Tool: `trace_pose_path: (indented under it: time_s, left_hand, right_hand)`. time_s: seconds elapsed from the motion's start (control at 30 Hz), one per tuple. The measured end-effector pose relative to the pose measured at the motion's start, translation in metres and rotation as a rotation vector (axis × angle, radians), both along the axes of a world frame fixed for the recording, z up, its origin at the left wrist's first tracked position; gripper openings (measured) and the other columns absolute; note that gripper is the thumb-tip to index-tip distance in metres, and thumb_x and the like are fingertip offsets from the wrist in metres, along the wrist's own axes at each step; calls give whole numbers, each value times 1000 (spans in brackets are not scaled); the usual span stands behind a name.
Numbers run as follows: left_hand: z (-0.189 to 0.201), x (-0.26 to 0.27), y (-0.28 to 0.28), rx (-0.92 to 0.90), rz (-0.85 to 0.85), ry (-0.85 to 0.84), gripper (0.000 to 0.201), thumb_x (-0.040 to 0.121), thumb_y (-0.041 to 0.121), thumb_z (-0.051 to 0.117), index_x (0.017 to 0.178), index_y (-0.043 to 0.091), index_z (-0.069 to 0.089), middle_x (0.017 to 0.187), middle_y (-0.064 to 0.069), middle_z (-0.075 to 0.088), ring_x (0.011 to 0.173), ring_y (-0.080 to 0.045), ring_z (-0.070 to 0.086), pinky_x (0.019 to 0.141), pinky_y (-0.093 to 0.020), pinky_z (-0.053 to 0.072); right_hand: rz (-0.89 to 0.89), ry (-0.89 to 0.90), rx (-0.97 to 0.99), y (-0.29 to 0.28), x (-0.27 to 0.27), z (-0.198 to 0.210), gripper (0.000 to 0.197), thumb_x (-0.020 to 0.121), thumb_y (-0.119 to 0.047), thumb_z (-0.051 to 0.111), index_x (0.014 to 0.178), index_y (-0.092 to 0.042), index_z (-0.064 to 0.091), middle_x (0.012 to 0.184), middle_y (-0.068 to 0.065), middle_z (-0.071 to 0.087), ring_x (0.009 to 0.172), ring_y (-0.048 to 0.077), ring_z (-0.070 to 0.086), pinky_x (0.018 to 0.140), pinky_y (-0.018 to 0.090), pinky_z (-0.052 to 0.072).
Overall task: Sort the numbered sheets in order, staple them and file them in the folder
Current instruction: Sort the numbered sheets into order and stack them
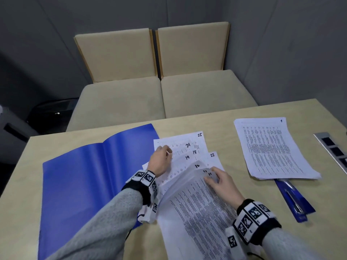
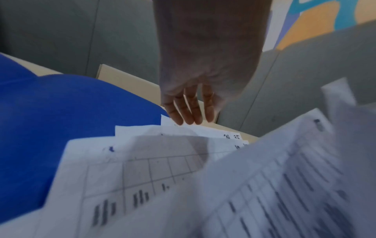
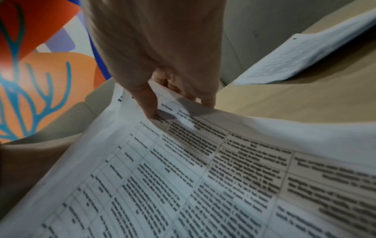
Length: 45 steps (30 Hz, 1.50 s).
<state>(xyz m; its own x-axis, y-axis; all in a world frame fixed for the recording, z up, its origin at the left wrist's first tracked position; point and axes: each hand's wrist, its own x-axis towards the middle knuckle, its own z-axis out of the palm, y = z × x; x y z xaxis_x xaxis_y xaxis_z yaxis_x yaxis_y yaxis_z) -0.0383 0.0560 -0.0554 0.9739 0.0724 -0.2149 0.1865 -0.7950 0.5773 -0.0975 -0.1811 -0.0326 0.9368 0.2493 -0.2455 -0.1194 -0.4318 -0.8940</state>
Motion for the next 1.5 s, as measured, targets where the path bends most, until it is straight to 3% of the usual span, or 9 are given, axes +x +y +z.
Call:
trace_pose_path:
  time_s: [0.2, 0.43, 0.57, 0.67, 0.93, 1.1, 1.23, 1.37, 1.5]
  left_hand:
    - [-10, 11, -2, -105, -25, 156, 25, 88, 37, 62, 80, 14, 66, 76, 2, 63, 70, -14, 56, 59, -23, 39]
    - [2, 3, 3, -16, -179, 11, 16, 90, 23, 59, 84, 12, 69, 87, 0, 63, 81, -18, 58, 73, -26, 41]
    - [14, -2, 8, -298, -92, 163, 25, 88, 29, 65, 66, 19, 61, 58, 10, 55, 51, -1, 46, 55, -17, 39]
    - [23, -6, 11, -512, 33, 254, 27, 91, 29, 62, 68, 16, 57, 53, 7, 44, 41, -4, 35, 40, -15, 30]
    - [59, -17, 12, 283, -222, -413, 10, 94, 19, 34, 94, 14, 43, 84, -8, 59, 66, -35, 54, 55, -37, 38]
    - [122, -11, 41, 214, -44, -761, 8, 94, 7, 47, 98, 5, 53, 88, -14, 60, 69, -34, 56, 58, -39, 40]
    - [161, -4, 61, -88, 167, -950, 10, 95, 8, 49, 94, 4, 58, 79, 1, 60, 67, -9, 50, 65, -26, 40]
    - [155, 10, 74, -304, 178, -814, 14, 95, 15, 50, 85, 22, 56, 76, 14, 56, 70, 3, 49, 66, -23, 42]
    - [116, 8, 66, -310, 12, -509, 11, 95, 12, 53, 84, 14, 56, 70, 8, 54, 58, 0, 48, 56, -26, 43]
  right_hand:
    - [-87, 89, 72, -10, 1, -6, 11, 92, -12, 57, 93, -22, 61, 97, -2, 71, 92, 11, 68, 88, 41, 54]
    - [-75, 107, 111, -13, 5, -13, 24, 88, -28, 61, 108, -16, 61, 109, 0, 70, 104, 17, 65, 97, 50, 48]
    - [-65, 99, 149, -11, 4, -9, 12, 91, -16, 59, 102, -12, 62, 104, 5, 71, 99, 20, 67, 95, 49, 50]
    - [-55, 93, 161, -11, 3, -6, 10, 92, -13, 59, 100, -12, 63, 102, 5, 72, 98, 20, 67, 93, 46, 51]
    - [12, 41, 178, -15, -4, 1, 9, 89, -20, 63, 85, -12, 59, 76, -10, 66, 73, 2, 60, 70, 20, 43]
    - [19, 33, 192, -22, -8, 6, 5, 88, -10, 64, 85, -9, 60, 80, -5, 64, 78, 9, 59, 74, 27, 42]
    - [46, 27, 239, -26, -9, 19, 4, 86, -7, 65, 89, -9, 62, 87, -2, 67, 86, 9, 61, 82, 31, 45]
    - [91, 3, 237, -29, -7, 39, 9, 88, -6, 63, 96, -3, 62, 97, 17, 65, 92, 22, 62, 87, 38, 45]
    - [94, -4, 324, -24, -3, 62, 13, 88, -7, 61, 99, 0, 62, 98, 14, 68, 95, 22, 65, 88, 32, 50]
